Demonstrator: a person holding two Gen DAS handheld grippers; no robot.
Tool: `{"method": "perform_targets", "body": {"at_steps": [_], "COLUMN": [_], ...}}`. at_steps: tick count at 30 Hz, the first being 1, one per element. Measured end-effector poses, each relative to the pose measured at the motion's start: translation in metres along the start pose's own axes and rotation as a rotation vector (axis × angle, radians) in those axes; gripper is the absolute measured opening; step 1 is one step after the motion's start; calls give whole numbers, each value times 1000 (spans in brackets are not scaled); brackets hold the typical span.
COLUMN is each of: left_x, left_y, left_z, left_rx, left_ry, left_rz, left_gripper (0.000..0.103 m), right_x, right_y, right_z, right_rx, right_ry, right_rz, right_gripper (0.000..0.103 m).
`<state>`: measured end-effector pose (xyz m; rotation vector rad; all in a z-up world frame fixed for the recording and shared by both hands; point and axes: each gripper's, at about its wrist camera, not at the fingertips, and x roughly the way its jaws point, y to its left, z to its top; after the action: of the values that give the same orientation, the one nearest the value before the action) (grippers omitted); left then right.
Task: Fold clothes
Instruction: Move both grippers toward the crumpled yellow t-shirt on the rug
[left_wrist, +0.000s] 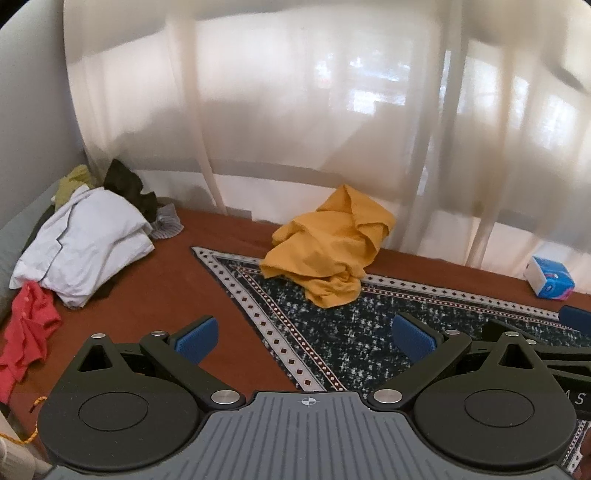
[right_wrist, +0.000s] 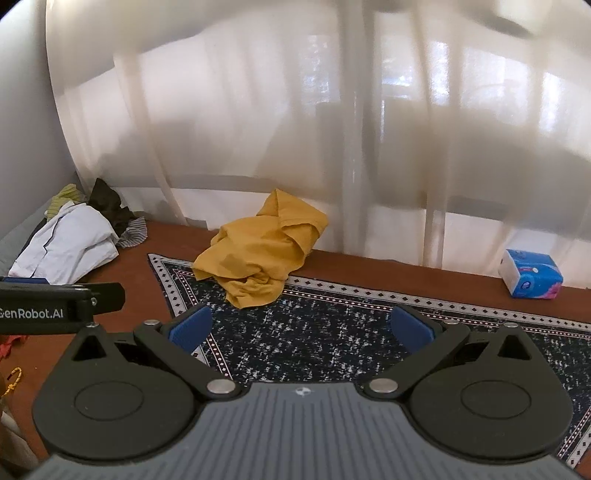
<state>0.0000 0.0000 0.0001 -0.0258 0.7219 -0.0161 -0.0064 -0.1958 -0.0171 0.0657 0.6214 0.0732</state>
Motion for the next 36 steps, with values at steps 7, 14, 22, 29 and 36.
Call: {"method": "perform_targets", "body": {"at_steps": [7, 14, 22, 29, 36], "left_x": [-1, -3, -2, 0, 3], "left_y": [-9, -16, -19, -24, -28], "left_z": [1, 3, 9, 15, 17], "left_rx": [17, 10, 12, 23, 25], "left_ry": [-32, -26, -15, -11, -2], "left_rz": [18, 21, 19, 9, 5], "left_gripper": [103, 103, 103, 103, 103], "right_x": [-1, -4, -1, 3, 6], "right_y": [-2, -18, -21, -23, -29], "right_z": [1, 3, 5, 6, 6], "right_rx": [2, 2, 1, 6, 18], "right_ry": [-4, -5, -6, -6, -2], "right_rz": [2, 10, 12, 5, 8], "right_gripper": [103, 103, 103, 103, 103]}}
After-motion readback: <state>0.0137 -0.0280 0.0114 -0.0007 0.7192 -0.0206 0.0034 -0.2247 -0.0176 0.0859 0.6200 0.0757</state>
